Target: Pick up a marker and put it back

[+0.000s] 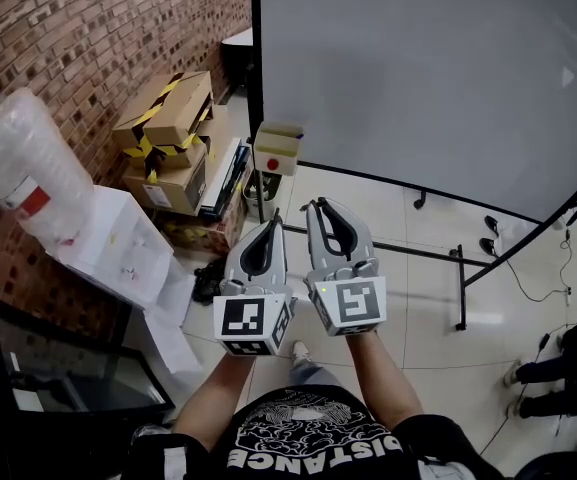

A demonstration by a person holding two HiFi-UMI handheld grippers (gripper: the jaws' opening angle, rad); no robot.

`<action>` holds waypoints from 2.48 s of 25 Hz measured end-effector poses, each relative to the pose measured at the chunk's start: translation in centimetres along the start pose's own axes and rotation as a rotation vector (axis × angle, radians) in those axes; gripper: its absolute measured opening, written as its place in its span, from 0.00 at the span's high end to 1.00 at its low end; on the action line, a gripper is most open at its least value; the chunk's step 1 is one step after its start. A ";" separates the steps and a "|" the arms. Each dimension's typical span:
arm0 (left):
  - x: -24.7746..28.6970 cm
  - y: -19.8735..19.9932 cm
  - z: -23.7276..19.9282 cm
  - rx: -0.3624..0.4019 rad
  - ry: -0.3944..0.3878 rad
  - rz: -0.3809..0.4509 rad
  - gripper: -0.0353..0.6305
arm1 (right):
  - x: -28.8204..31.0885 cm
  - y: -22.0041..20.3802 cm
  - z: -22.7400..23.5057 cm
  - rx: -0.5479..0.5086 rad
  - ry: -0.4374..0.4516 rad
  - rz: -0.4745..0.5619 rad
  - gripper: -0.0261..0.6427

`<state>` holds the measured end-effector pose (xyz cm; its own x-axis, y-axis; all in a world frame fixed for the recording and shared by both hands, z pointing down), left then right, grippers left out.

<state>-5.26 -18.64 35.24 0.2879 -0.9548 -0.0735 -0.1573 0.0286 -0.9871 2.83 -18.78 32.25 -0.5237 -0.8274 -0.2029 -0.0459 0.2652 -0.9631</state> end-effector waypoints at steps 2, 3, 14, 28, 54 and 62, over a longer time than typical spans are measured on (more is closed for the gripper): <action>-0.2 -0.2 0.2 0.005 -0.003 -0.001 0.94 | -0.4 -0.1 -0.1 -0.001 -0.003 -0.005 0.91; -0.3 -0.3 0.4 0.005 -0.005 -0.004 0.94 | -0.5 -0.1 -0.1 -0.002 -0.004 -0.006 0.91; 0.1 -0.7 0.7 -0.014 -0.020 -0.021 0.94 | -0.3 -0.7 0.0 -0.002 -0.002 -0.014 0.91; 5.5 -1.5 0.1 -0.004 -0.011 -0.036 0.94 | 4.6 -2.5 4.1 0.004 -0.003 -0.008 0.91; 14.6 -3.9 -1.9 0.006 0.056 -0.065 0.94 | 14.4 -9.5 10.3 0.003 0.092 -0.028 0.91; 16.1 -4.5 -2.5 0.009 0.074 -0.071 0.94 | 16.0 -11.5 11.5 0.013 0.097 -0.061 0.91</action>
<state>-2.28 -34.84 38.86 0.2271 -0.9738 0.0067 -0.1302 -0.0371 -0.9908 4.80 -40.75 38.00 -0.6005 -0.7896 -0.1264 -0.0698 0.2092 -0.9754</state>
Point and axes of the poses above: the fingertips, and each gripper's own axes: x forward along the fingers, z to its right, y out of its top, the point moved 2 cm from there along -x, backward along the fingers, and after that the axes turned 13 degrees about y, right-handed, at the moved point
